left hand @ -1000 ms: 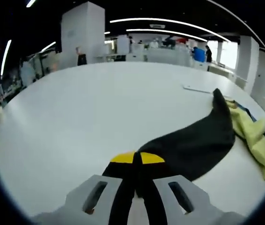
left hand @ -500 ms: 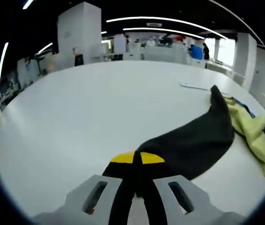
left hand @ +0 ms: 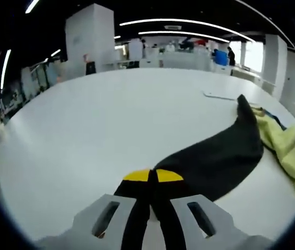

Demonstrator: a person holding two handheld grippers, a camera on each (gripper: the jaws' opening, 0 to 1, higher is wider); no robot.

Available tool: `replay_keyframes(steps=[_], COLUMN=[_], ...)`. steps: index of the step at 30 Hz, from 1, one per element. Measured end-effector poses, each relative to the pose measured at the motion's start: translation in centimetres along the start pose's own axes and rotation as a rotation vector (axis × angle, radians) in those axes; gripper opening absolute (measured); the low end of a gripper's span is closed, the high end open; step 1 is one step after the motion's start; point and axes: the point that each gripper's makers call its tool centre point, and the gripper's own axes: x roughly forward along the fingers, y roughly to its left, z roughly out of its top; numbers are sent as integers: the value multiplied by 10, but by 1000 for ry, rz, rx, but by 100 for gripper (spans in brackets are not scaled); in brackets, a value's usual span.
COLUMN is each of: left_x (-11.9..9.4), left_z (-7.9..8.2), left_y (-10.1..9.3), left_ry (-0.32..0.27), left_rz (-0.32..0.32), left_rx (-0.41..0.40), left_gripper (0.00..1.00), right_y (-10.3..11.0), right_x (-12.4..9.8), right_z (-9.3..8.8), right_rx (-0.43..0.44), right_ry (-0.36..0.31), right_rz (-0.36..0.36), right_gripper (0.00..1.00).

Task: Fold the garment on the visible template until the final outline fits inside the template.

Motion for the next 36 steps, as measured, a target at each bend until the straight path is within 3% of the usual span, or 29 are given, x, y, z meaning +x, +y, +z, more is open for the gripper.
replay_keyframes(steps=[2, 6, 18, 25, 36], left_x=[0, 3, 10, 15, 21], left_z=[-2, -3, 6, 12, 18], left_y=[1, 1, 17, 34, 53], left_ry=[7, 18, 27, 34, 36], left_rz=[8, 4, 33, 79, 125], left_rx=[-8, 6, 35, 73, 61], left_gripper=[0, 0, 0, 0, 0], right_y=[-4, -21, -46, -66, -106], right_x=[-8, -21, -39, -42, -43], right_z=[6, 14, 19, 11, -5], right_rx=[7, 104, 211, 263, 314], right_ry=[-19, -70, -122, -120, -98], right_rz=[-7, -46, -79, -122, -200], right_gripper=[0, 0, 0, 0, 0])
